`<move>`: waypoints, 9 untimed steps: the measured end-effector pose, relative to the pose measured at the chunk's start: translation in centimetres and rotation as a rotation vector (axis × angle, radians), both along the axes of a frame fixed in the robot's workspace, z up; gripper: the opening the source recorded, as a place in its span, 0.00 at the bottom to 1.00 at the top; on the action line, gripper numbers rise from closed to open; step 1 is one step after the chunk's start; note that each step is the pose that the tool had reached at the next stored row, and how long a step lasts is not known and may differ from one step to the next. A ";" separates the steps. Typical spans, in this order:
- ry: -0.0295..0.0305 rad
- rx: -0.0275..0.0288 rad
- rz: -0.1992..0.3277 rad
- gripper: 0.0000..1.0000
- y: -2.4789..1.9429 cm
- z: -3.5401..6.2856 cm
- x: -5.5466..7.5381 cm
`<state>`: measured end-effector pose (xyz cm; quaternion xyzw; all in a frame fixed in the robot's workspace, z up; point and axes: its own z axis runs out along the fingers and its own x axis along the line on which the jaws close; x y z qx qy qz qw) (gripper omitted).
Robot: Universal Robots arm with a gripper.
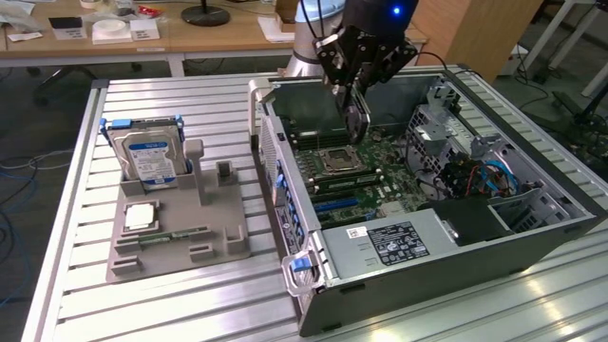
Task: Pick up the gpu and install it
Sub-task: 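Pick up the gpu and move the gpu toward the slot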
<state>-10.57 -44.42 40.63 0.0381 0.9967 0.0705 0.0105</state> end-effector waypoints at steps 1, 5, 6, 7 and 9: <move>0.0000 0.0000 0.000 0.27 0.00 0.00 0.1; -0.0001 0.0000 0.000 0.27 0.00 0.00 0.1; 0.0000 0.0001 0.000 0.27 0.00 0.00 0.1; -0.0001 0.0000 0.000 0.27 0.00 0.00 0.1; 0.0000 0.0000 0.000 0.27 0.00 0.00 0.2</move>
